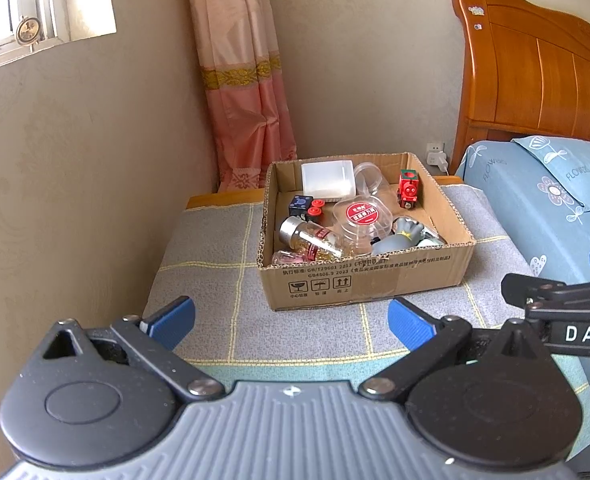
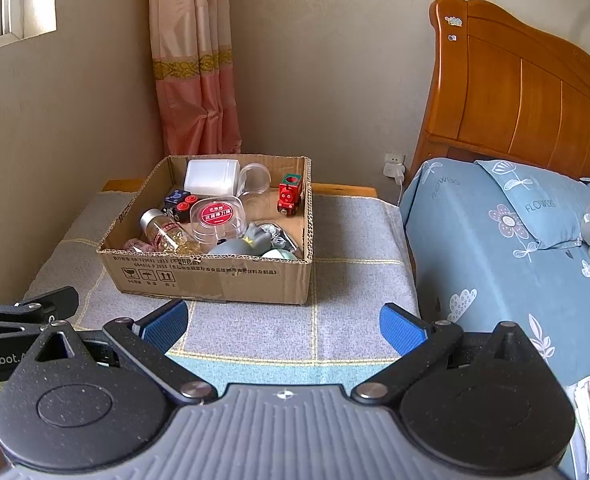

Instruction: Organize rigid objects

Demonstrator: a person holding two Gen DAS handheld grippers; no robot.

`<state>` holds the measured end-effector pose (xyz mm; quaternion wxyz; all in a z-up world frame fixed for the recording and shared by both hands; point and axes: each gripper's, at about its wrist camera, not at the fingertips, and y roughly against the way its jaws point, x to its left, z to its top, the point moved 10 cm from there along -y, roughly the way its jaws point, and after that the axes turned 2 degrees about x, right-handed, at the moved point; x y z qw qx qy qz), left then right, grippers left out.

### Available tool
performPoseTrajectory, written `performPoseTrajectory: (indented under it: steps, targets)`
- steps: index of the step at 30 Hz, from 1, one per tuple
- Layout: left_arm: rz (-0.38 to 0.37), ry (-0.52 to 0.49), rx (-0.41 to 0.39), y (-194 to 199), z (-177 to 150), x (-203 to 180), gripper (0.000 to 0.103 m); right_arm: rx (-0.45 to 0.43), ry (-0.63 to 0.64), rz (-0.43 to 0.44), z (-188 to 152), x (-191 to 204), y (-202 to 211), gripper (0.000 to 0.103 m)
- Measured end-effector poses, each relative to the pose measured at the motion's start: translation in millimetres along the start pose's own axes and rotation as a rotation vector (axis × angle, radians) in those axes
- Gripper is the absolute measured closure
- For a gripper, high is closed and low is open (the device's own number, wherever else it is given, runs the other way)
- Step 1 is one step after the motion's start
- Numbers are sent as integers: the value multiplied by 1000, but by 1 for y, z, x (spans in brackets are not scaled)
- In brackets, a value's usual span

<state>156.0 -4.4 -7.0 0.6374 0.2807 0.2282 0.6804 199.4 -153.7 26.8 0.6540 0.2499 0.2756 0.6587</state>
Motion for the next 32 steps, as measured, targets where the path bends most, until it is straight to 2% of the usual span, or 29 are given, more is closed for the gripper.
performPoseTrajectory:
  steps: [32]
  targets:
    - [0, 5, -2, 3, 1, 0, 1, -7, 1, 2, 2, -1, 2, 0]
